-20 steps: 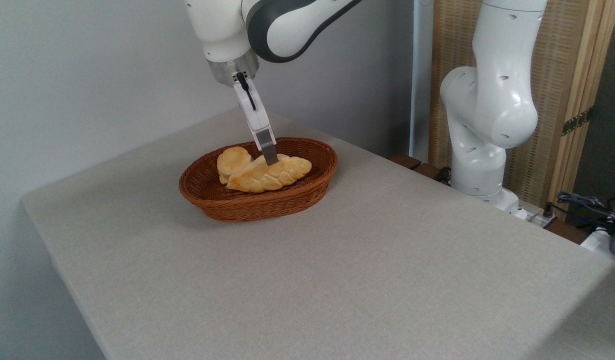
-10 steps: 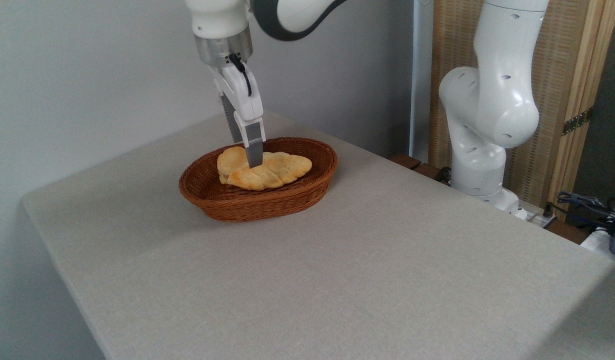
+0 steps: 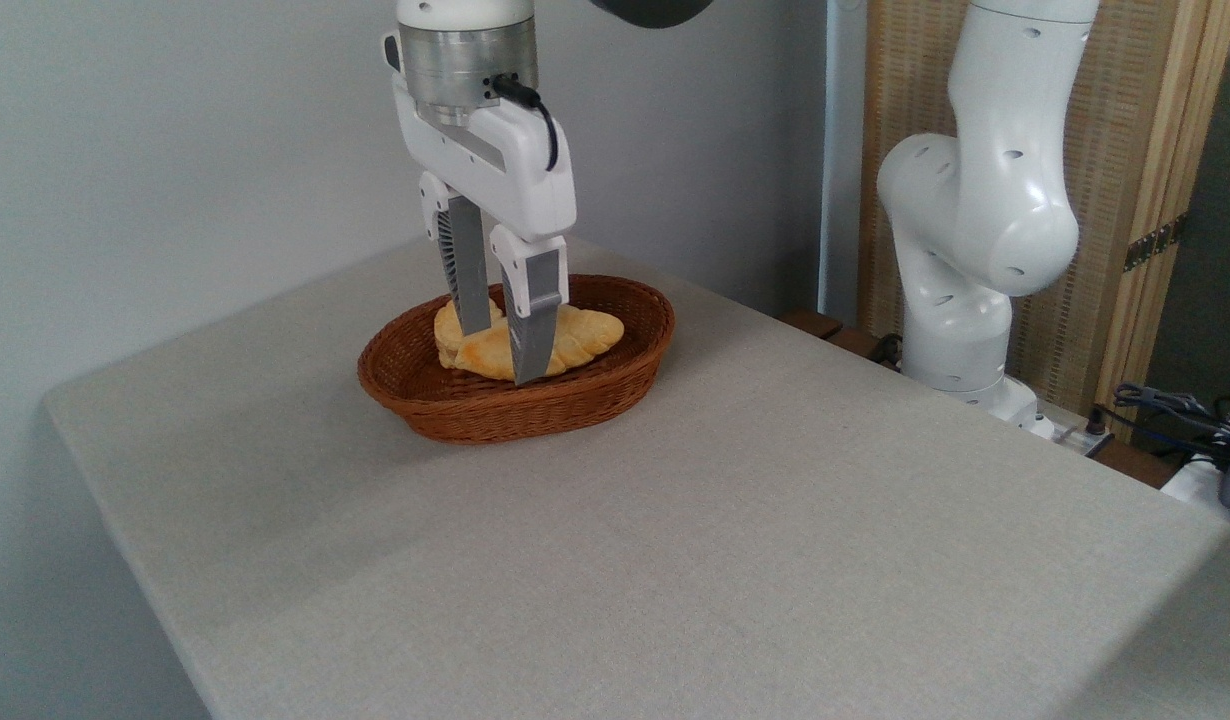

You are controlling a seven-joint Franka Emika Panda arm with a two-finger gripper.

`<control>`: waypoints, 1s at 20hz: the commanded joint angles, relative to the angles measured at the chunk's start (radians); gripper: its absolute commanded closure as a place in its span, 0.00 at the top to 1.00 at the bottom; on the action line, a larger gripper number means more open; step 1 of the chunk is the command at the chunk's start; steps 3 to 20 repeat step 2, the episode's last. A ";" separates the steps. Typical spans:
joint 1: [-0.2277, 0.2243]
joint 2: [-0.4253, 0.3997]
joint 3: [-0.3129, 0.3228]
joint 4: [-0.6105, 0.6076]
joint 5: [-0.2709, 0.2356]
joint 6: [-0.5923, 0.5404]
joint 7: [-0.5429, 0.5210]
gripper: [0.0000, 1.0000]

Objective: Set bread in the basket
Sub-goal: 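Raise the open gripper up out of the basket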

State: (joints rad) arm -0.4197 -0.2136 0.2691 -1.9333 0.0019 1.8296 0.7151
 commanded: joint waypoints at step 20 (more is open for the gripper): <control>-0.010 0.007 0.045 0.023 0.004 -0.006 -0.002 1.00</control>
